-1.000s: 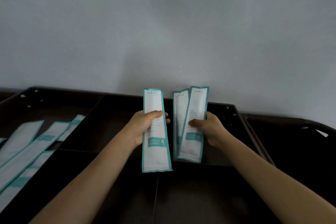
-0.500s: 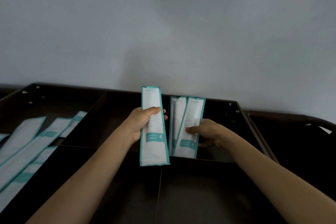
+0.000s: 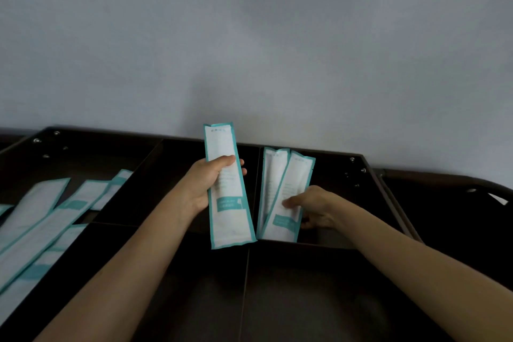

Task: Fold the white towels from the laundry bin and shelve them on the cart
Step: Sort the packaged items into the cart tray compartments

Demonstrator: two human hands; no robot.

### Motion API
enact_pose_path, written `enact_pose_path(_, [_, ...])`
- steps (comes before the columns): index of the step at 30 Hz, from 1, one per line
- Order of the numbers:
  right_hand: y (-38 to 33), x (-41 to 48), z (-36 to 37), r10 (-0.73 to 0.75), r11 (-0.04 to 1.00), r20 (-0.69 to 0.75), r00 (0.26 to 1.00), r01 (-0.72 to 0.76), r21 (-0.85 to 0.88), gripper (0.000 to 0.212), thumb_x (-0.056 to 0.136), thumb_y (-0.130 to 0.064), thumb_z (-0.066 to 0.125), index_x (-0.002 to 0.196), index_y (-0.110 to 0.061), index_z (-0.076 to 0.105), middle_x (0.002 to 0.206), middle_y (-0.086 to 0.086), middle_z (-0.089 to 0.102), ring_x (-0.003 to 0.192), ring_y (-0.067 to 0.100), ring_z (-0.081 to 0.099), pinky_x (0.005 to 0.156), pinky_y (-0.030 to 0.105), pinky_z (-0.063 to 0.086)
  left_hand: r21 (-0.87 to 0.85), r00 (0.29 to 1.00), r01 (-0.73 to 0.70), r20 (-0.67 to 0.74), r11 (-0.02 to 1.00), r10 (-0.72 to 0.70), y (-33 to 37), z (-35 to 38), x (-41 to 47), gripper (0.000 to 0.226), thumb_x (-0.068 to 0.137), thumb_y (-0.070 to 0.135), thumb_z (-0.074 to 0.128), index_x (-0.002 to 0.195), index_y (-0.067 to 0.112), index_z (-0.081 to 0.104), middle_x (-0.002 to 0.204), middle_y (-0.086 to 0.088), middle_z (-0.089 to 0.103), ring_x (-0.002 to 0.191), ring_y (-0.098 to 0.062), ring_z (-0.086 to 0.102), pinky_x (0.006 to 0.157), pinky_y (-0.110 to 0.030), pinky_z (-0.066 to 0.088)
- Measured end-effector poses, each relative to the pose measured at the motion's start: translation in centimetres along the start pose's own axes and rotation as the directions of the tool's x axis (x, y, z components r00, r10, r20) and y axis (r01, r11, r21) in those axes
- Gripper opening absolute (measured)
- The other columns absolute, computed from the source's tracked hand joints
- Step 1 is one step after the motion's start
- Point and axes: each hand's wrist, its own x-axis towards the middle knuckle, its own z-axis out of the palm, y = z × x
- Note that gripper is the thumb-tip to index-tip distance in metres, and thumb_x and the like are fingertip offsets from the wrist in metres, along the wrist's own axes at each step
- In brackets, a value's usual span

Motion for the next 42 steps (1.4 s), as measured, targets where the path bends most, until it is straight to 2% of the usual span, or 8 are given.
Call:
enact_pose_path(8, [0.2,-0.3,0.5,-0.015,0.997,-0.01,1.0,0.015,-0.078,0.012,0.086,-0.001,0.062,0.088,-0.012,0.057,0.084,0.002,0.063,0.072,0.015,0.059,0.056,0.03,0.047,0.011,1.0,0.011,-0.008,1.0,-0.011,-0.8,0.0,0.3,0.015,0.093,0.013,0.052,0.089,0.006,0.065,0.072,-0.006,0.07,0.059,-0.01,0.067,0.05,-0.019,0.053])
enact_pose_path(14, [-0.5,-1.4,-2.0,-0.165,0.98,-0.077,0.983,0.155,-0.125,0.014,0.084,-0.001,0.063,0.092,-0.013,0.061,0.078,-0.001,0.066,0.059,0.007,0.063,0.044,0.02,0.049,0.034,1.0,0.012,-0.013,0.999,-0.012,-0.8,0.3,0.5,0.015,0.093,0.015,0.053,0.09,0.007,0.065,0.081,-0.008,0.069,0.065,-0.012,0.066,0.056,-0.024,0.052])
enact_pose_path(19, [-0.1,-1.7,-3.5,-0.193,0.981,-0.074,0.978,0.192,-0.012,0.007,0.086,0.0,0.059,0.087,-0.006,0.063,0.079,0.005,0.068,0.06,0.014,0.067,0.057,0.026,0.056,0.036,0.999,0.02,0.039,0.999,-0.022,-0.9,0.6,0.3,0.016,0.093,0.015,0.051,0.094,0.005,0.065,0.075,-0.006,0.071,0.063,-0.011,0.069,0.051,-0.021,0.053])
enact_pose_path(25, [0.3,-0.7,-1.9,-0.177,0.981,-0.039,0.983,0.173,-0.086,0.016,0.086,0.004,0.058,0.084,-0.012,0.061,0.084,0.004,0.067,0.075,0.02,0.063,0.074,0.039,0.053,0.012,0.996,0.049,0.08,0.999,-0.05,-1.0,0.7,0.1,0.019,0.095,0.015,0.049,0.096,0.003,0.064,0.079,-0.007,0.071,0.065,-0.009,0.07,0.053,-0.021,0.055])
enact_pose_path(28, [0.6,-0.2,-2.5,-0.227,0.961,-0.15,0.962,0.197,-0.194,0.016,0.082,0.004,0.059,0.097,0.0,0.063,0.096,0.01,0.067,0.075,0.021,0.063,0.071,0.034,0.055,-0.013,0.998,0.051,0.035,0.999,-0.051,-0.9,0.3,0.4,0.02,0.095,0.016,0.048,0.094,0.005,0.064,0.072,-0.005,0.072,0.062,-0.009,0.069,0.05,-0.02,0.053])
enact_pose_path(30, [0.8,-0.2,-3.3,-0.274,0.944,-0.245,0.93,0.212,-0.254,0.034,0.075,-0.007,0.062,0.108,0.002,0.059,0.104,0.015,0.067,0.083,0.026,0.066,0.078,0.037,0.056,-0.045,0.999,0.045,0.016,0.998,-0.045,-1.0,0.2,0.7,0.019,0.095,0.016,0.048,0.096,0.004,0.063,0.07,-0.005,0.072,0.061,-0.009,0.069,0.048,-0.02,0.052])
enact_pose_path(35, [0.0,-0.4,-2.2,-0.187,0.98,-0.117,0.975,0.193,0.044,0.016,0.087,0.004,0.048,0.092,-0.006,0.059,0.085,0.009,0.065,0.074,0.022,0.061,0.071,0.032,0.052,-0.018,0.998,0.053,0.039,0.998,-0.052,-1.2,0.2,0.9,0.02,0.095,0.018,0.048,0.091,0.006,0.064,0.071,-0.004,0.072,0.063,-0.009,0.069,0.051,-0.02,0.053])
enact_pose_path(42, [-0.4,-0.5,-1.3,-0.078,0.973,0.039,0.996,0.068,0.221,0.031,0.093,0.0,0.044,0.123,0.004,0.053,0.093,0.01,0.068,0.082,0.022,0.065,0.069,0.029,0.056,-0.012,0.997,0.058,0.043,0.998,-0.057,-1.3,0.9,0.3,0.02,0.095,0.016,0.049,0.093,0.004,0.064,0.081,-0.009,0.07,0.063,-0.01,0.068,0.053,-0.022,0.053])
